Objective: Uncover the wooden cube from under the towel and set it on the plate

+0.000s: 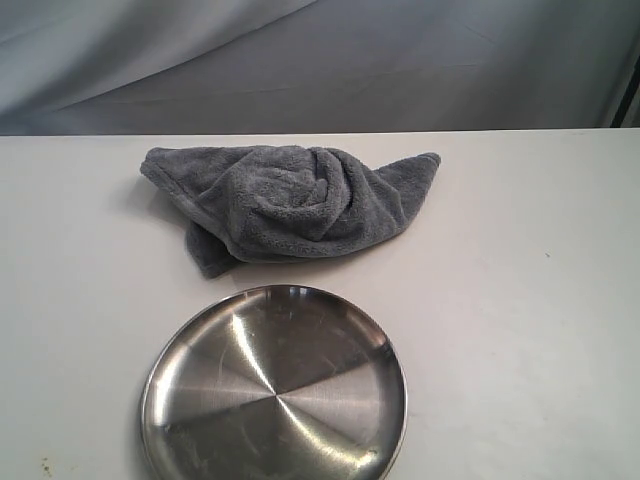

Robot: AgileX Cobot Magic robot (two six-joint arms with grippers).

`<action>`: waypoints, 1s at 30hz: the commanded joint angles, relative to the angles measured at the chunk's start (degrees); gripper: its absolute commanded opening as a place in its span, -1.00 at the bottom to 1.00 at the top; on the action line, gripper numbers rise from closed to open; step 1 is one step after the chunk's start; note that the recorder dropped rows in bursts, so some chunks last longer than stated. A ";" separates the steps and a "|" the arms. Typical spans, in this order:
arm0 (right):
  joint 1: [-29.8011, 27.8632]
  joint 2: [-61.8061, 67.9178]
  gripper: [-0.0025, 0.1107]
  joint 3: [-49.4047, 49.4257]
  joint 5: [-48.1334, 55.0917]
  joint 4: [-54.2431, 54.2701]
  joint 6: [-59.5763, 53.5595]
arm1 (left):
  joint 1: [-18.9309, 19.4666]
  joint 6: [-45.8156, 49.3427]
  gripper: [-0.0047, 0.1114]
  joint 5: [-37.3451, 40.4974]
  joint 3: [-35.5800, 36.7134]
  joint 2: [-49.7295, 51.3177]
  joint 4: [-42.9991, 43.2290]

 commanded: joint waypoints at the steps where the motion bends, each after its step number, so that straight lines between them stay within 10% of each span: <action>1: -0.28 -0.24 -0.96 0.21 0.03 -0.02 0.46 | 0.06 -6.87 -0.92 -1.35 -0.14 -0.15 -0.54; 21: -0.28 -0.24 -0.96 0.21 0.03 -0.02 0.46 | 0.06 -6.87 -0.92 -20.41 -2.55 -0.15 -0.54; 30: -0.28 -0.24 -0.96 0.21 0.03 -0.02 0.46 | 0.06 -6.67 -0.92 -22.25 -15.53 20.75 8.61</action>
